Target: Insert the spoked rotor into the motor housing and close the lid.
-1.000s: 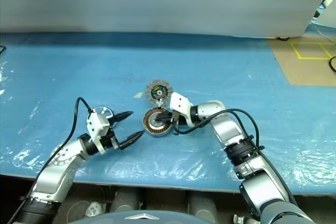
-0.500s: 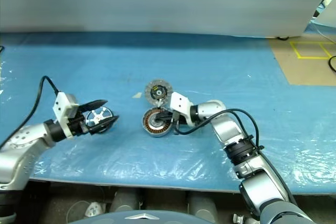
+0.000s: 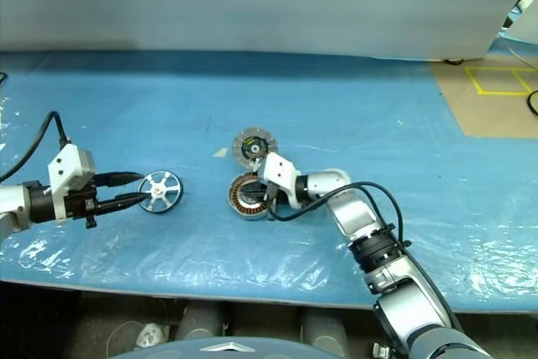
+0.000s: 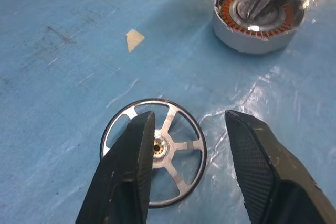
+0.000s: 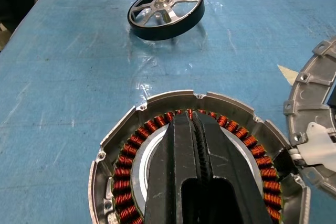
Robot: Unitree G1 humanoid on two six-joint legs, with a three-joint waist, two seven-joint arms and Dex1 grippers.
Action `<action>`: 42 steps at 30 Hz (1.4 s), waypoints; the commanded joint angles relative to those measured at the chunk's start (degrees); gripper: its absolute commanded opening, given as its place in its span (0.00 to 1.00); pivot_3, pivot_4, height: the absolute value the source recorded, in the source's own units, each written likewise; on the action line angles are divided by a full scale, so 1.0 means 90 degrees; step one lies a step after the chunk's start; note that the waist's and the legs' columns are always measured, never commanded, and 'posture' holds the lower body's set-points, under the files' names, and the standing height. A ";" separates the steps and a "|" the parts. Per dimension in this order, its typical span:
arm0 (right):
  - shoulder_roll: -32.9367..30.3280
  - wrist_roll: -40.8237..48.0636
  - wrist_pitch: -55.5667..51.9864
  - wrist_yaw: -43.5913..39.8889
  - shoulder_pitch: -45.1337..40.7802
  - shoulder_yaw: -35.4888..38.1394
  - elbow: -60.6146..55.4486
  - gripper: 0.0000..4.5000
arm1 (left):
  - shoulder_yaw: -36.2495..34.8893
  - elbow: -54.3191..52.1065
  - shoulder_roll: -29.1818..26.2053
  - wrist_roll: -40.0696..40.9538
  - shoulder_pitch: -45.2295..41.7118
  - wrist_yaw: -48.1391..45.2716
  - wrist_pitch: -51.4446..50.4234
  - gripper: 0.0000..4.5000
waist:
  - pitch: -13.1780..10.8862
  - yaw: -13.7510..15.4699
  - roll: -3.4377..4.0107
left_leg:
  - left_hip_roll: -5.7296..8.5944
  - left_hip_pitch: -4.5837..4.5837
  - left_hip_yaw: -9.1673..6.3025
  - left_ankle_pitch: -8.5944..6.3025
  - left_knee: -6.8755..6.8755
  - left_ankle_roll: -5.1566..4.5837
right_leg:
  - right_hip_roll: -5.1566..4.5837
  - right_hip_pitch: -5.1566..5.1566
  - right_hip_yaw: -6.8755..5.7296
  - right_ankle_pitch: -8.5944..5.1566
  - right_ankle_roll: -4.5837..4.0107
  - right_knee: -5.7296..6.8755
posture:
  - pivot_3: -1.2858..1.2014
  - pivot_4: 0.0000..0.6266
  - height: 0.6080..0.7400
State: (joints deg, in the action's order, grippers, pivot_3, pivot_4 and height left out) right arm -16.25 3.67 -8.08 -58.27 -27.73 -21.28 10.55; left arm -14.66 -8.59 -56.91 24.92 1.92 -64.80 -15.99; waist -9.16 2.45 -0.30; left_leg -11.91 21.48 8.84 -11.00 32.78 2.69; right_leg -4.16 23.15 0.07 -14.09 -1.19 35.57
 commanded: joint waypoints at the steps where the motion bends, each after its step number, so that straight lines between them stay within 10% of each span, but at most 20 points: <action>1: 0.0097 -0.0013 0.0153 0.0123 0.0074 -0.0045 -0.0081 0.00 | 0.0214 0.0357 -0.0159 -0.0612 -0.0156 -0.0146 0.0750 0.49 | 0.0000 -0.0002 0.0000 | 0.0000 -0.0001 0.0000 0.0000 0.0000 0.0000 | 0.0000 0.0000 0.0000 0.0000 0.0000 0.0000 | 0.52 0.24 1.00; 42: 0.0196 -0.0019 -0.0014 0.0661 0.0360 -0.0016 -0.0386 0.00 | 0.1740 0.2199 0.0564 -0.2734 -0.1385 0.0553 0.2851 0.49 | 0.0011 -0.0003 -0.0019 | 0.0001 -0.0014 -0.0001 0.0002 0.0001 0.0006 | -0.0001 -0.0007 0.0003 0.0000 0.0000 0.0015 | 0.52 0.24 1.00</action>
State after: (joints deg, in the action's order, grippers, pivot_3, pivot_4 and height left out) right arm -14.66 3.25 -8.09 -52.39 -25.09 -21.16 8.97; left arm 0.24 10.85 -52.07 1.01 -10.52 -59.97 9.23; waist -9.07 2.42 -0.46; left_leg -11.90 21.36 8.83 -10.98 32.79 2.75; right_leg -4.17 23.08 0.10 -14.09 -1.19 35.71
